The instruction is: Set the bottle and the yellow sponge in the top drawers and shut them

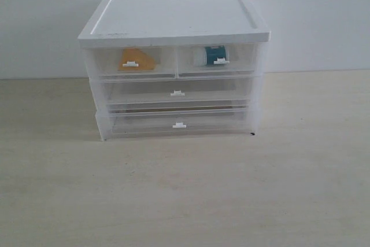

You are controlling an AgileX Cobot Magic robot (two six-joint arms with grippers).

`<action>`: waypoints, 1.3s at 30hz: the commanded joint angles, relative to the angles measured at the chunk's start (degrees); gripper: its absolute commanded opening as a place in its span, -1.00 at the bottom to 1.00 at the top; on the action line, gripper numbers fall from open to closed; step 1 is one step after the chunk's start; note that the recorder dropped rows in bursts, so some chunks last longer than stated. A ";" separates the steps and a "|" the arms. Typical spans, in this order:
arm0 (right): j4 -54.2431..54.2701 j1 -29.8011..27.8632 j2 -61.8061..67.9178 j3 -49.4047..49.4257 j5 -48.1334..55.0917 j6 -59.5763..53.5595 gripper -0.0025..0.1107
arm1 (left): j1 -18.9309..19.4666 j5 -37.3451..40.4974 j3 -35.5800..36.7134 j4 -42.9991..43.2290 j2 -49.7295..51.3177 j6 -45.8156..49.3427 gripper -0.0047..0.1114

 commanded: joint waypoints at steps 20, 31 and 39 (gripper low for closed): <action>1.07 1.87 -0.27 -0.04 0.28 8.28 -0.96 | -0.25 -0.18 0.20 -0.07 -0.12 -0.58 -0.85; 1.07 1.87 -0.27 -0.04 0.28 8.39 -0.96 | -0.25 -0.18 0.20 -0.07 -0.12 -0.58 -0.85; 1.31 1.87 -0.27 -0.04 0.28 8.29 -0.96 | -0.25 -0.18 0.20 -0.07 -0.12 -0.58 -0.85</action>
